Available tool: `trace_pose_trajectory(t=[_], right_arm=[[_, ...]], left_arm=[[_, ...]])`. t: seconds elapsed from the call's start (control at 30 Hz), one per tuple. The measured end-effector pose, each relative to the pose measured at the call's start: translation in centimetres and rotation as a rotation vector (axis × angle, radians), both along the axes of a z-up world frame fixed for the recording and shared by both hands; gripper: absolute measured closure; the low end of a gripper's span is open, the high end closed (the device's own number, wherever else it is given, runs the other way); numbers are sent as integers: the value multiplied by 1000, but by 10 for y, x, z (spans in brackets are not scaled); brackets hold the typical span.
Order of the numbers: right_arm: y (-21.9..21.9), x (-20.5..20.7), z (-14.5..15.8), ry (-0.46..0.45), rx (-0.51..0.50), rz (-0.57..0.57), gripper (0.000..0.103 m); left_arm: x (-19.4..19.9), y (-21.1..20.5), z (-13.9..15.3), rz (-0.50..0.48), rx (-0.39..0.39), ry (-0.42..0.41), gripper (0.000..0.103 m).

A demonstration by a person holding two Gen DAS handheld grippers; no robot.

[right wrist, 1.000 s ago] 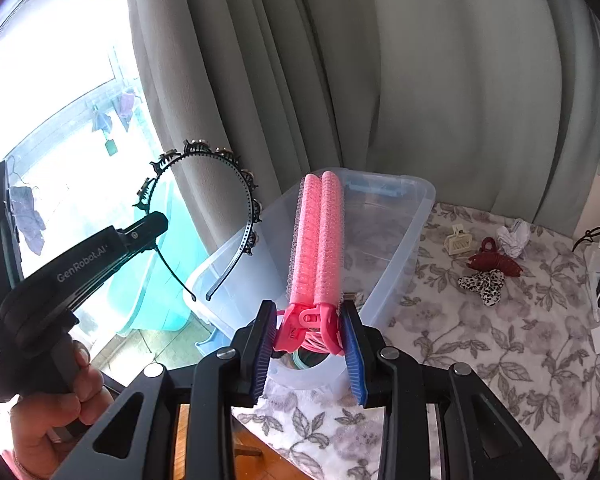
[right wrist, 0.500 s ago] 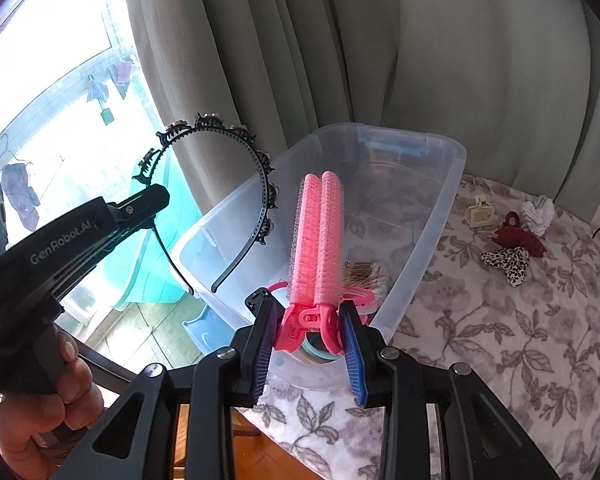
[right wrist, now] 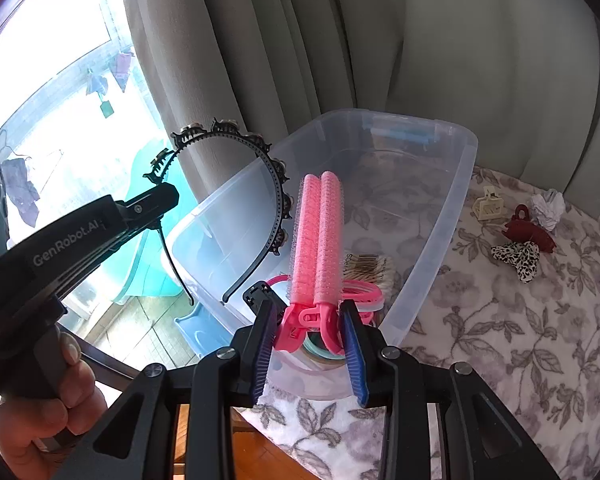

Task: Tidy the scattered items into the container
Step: 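Carry the headband and hair roller over the clear plastic box with both tools, then open the left tool to drop the headband while the right tool releases the hair roller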

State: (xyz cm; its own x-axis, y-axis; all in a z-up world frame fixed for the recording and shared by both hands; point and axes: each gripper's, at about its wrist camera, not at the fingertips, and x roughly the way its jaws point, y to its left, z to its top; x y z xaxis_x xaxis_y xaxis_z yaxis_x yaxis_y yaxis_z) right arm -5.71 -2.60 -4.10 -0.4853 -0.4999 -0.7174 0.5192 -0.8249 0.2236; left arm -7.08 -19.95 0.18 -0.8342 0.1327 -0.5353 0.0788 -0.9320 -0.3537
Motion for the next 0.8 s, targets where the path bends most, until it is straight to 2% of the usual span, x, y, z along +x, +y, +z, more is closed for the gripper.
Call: trace_pose_trajectory(t=[0.53, 0.67, 0.8], right_arm=[[-1, 4, 4, -1, -9, -2, 66], [1, 4, 6, 1, -22, -8, 64], [3, 7, 9, 10, -28, -4, 58]], left_arm=[[4, 19, 2, -39, -28, -3, 84], [8, 26, 5, -51, -38, -2, 78], [15, 32, 10, -61, -45, 3, 73]])
